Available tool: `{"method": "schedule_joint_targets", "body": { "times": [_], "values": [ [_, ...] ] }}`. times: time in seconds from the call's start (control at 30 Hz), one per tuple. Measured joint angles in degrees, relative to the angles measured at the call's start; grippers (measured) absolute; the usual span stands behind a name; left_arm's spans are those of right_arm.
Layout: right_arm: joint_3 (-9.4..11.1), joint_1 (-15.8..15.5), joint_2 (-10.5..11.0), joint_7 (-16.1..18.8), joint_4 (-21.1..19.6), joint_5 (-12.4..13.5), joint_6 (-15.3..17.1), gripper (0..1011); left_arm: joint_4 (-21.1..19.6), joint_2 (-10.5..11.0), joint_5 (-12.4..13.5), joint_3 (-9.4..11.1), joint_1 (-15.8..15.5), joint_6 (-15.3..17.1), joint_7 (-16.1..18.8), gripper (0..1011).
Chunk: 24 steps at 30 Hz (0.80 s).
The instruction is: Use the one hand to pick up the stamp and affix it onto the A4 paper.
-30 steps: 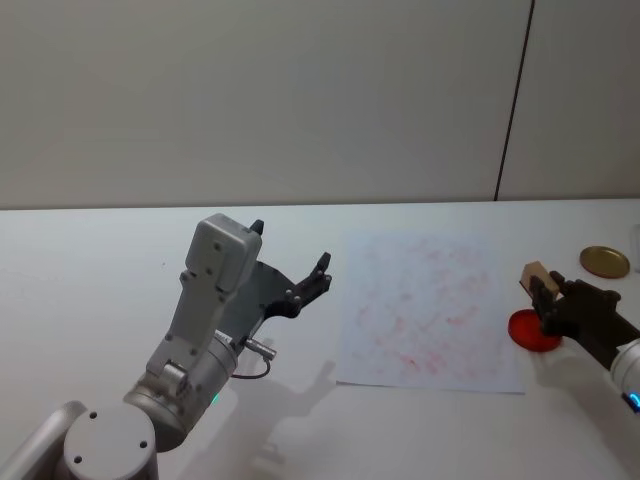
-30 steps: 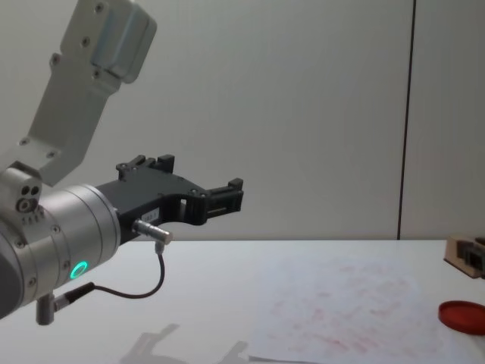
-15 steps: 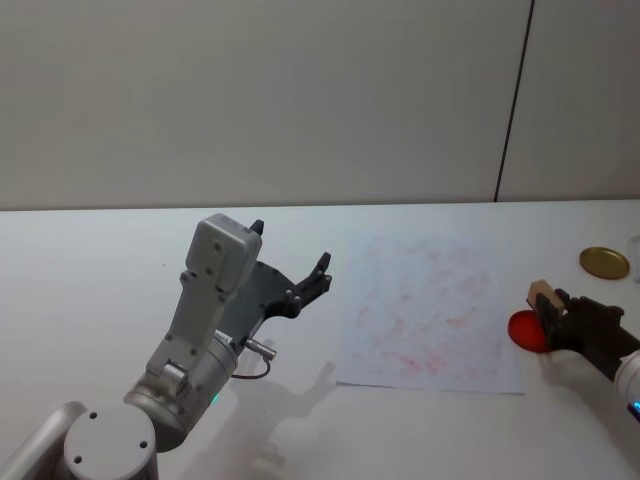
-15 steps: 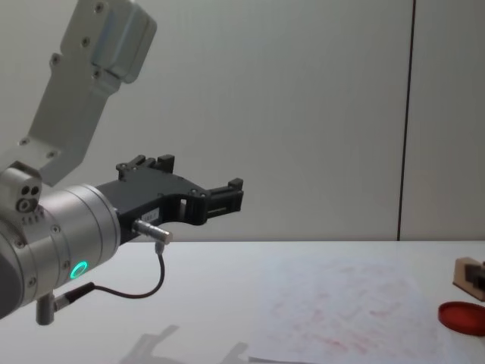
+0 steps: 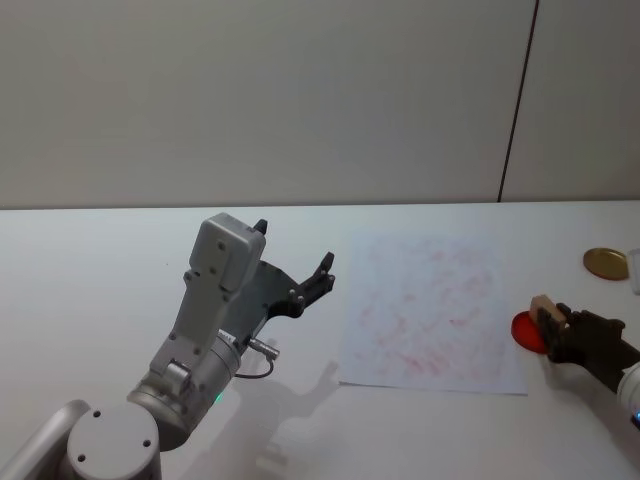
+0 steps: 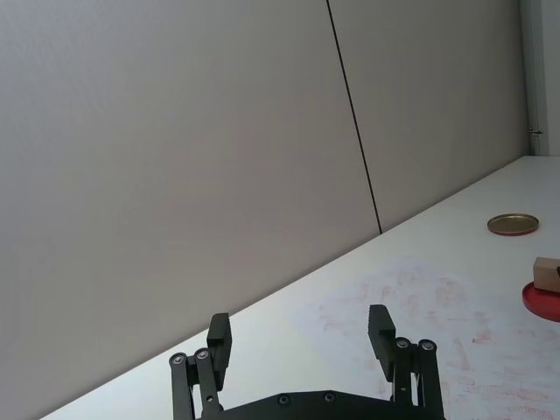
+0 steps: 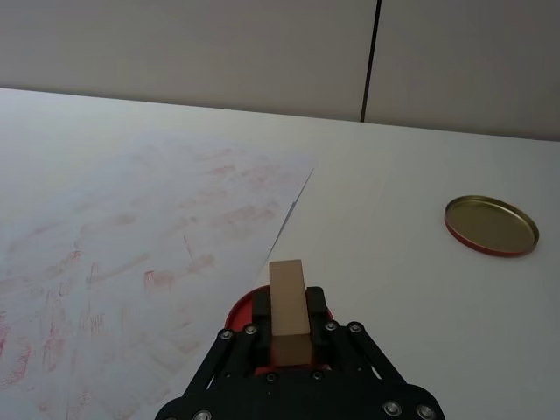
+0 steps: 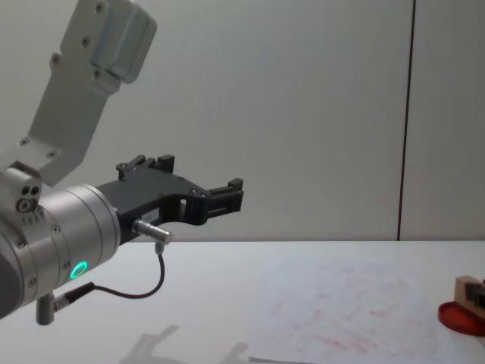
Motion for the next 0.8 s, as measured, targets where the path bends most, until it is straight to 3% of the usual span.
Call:
{"method": "schedule_joint_targets", "body": {
  "times": [0.13,0.37,0.47,0.67,0.8],
  "values": [
    [-0.06,0.01,-0.05,0.02,0.34,-0.11,0.08,301,0.00,0.00,0.00,0.00,0.00,0.00,0.00,993],
    [-0.14,0.07,-0.18,-0.05,0.82,-0.26,0.13,569,0.00,0.00,0.00,0.00,0.00,0.00,0.00,993],
    [-0.14,0.07,-0.19,-0.12,0.82,-0.25,-0.02,627,0.00,0.00,0.00,0.00,0.00,0.00,0.00,993],
    [0.03,-0.39,-0.11,-0.48,-0.14,0.26,-1.36,841,0.00,0.00,0.00,0.00,0.00,0.00,0.00,993],
    [0.26,-1.00,0.09,-0.96,-1.58,0.74,-2.59,920,0.00,0.00,0.00,0.00,0.00,0.00,0.00,993]
  ]
}}
